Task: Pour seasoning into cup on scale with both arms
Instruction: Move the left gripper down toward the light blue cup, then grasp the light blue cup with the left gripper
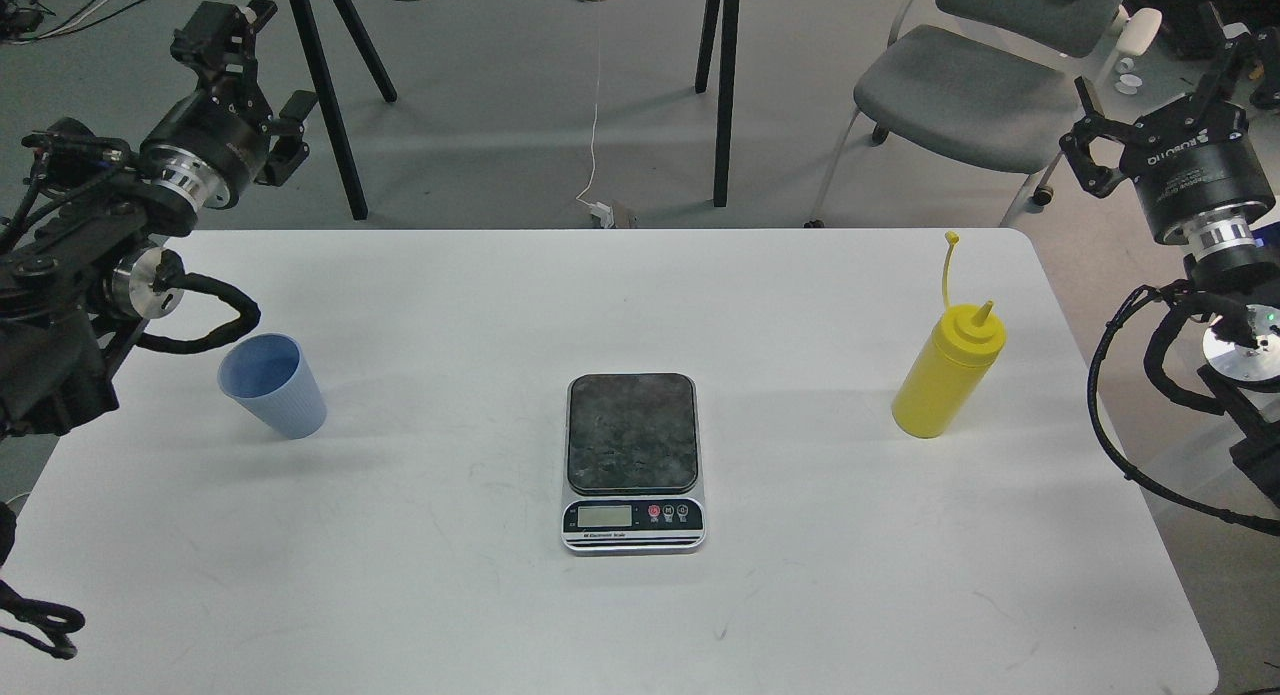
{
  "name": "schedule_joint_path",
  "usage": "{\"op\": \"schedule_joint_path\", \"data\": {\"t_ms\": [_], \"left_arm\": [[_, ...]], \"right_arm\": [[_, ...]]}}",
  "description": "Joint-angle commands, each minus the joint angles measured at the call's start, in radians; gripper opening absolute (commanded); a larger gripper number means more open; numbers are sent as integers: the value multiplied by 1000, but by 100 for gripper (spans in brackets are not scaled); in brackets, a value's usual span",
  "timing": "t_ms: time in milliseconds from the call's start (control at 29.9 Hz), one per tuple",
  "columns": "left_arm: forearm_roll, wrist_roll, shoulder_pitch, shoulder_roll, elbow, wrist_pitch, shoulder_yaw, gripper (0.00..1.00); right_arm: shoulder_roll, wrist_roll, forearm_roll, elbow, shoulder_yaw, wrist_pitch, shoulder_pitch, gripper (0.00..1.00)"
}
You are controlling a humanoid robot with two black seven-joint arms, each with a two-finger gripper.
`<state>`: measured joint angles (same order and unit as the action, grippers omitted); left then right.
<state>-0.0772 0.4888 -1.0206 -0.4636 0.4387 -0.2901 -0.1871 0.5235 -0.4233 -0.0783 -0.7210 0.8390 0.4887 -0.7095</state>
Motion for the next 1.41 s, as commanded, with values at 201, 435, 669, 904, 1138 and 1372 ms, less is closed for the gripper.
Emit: {"op": "schedule_joint_path", "data": {"t_ms": [201, 435, 669, 904, 1138, 1372], "left_arm": [[-15, 0, 2, -3, 11, -6, 5, 99], [-53, 0, 5, -21, 8, -136, 30, 99], [-503, 0, 7, -174, 9, -117, 44, 99], [-957, 0, 20, -282, 14, -35, 57, 99], [-1199, 0, 102, -296, 63, 101, 164, 99], [-1216, 0, 122, -280, 72, 166, 277, 99]], "right_arm": [[0, 0, 0, -1, 0, 0, 1, 99], [-16, 0, 0, -1, 0, 0, 1, 99], [-31, 0, 0, -1, 0, 0, 1, 99], [-31, 0, 0, -6, 0, 0, 2, 99], [-33, 0, 0, -6, 2, 0, 2, 99], [-31, 0, 0, -8, 0, 0, 2, 99]]}}
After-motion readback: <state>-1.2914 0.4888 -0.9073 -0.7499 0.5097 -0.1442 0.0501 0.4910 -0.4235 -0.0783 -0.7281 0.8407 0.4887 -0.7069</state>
